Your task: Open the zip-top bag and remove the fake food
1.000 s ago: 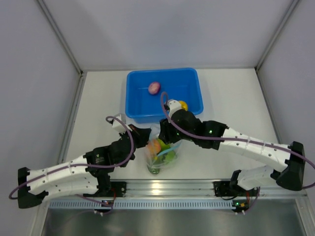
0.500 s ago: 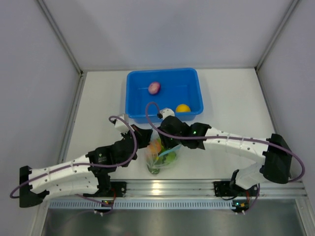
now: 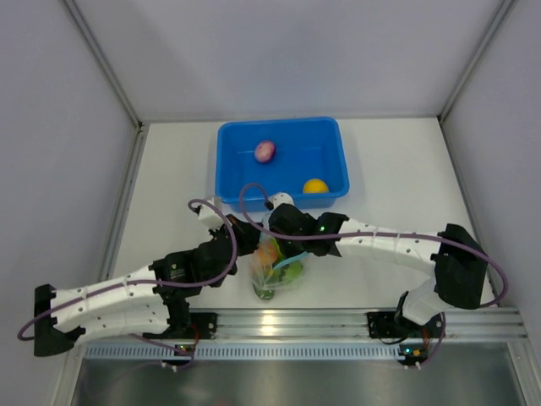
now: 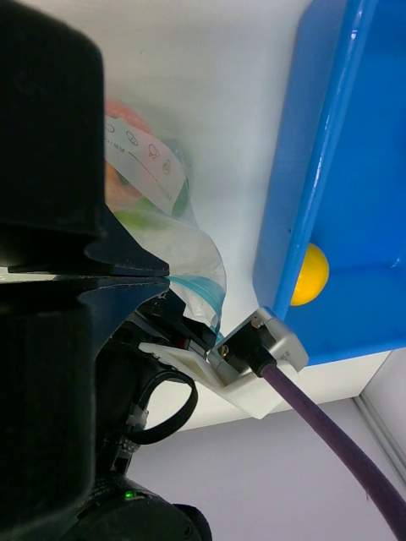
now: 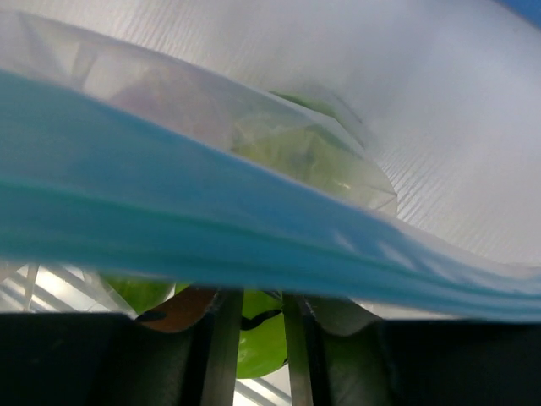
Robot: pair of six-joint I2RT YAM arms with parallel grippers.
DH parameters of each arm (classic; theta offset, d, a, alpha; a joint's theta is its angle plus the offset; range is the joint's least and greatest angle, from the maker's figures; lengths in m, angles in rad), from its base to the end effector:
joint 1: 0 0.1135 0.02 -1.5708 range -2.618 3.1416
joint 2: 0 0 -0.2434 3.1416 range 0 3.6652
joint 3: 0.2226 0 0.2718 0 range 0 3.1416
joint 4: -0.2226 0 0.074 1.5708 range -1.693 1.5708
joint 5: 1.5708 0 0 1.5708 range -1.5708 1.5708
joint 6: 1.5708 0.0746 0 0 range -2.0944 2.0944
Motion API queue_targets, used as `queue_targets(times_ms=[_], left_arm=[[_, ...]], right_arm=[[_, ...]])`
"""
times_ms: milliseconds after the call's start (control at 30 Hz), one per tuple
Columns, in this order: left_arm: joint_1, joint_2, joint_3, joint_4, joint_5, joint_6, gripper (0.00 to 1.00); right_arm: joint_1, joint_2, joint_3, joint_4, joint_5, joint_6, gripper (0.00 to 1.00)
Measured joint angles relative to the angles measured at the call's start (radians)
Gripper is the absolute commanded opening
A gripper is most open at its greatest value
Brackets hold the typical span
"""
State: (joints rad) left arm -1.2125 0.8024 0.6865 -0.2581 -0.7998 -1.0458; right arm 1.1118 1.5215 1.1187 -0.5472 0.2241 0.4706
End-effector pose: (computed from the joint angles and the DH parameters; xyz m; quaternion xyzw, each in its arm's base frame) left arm 0.1337 -0.2045 0.2714 -0.1552 0.7767 -0.3316 0.5126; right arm 0.1747 0.3161 0.1885 -0.2658 0.9088 0.1410 0.2891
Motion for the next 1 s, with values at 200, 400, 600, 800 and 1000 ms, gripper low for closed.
queue_targets(times_ms=[200, 400, 600, 800, 1000], left_arm=[[0.0, 0.003, 0.0, 0.0, 0.0, -0.003, 0.0], [0.0, 0.003, 0.0, 0.0, 0.0, -0.003, 0.0], [0.0, 0.003, 0.0, 0.0, 0.0, -0.003, 0.0], [0.0, 0.003, 0.0, 0.0, 0.003, -0.003, 0.0], [0.0, 0.003, 0.0, 0.0, 0.014, -0.004, 0.0]], right_arm=[[0.0, 0.006, -0.008, 0.0, 0.003, -0.008, 0.07], [0.0, 0.003, -0.008, -0.002, 0.004, -0.019, 0.0], [0.0, -0.045, 0.002, -0.032, 0.005, -0.033, 0.0], [0.0, -0.138, 0.048, -0.055, 0.008, -0.049, 0.0], [0.0, -0.234, 0.096, -0.068, 0.009, -0.078, 0.0]])
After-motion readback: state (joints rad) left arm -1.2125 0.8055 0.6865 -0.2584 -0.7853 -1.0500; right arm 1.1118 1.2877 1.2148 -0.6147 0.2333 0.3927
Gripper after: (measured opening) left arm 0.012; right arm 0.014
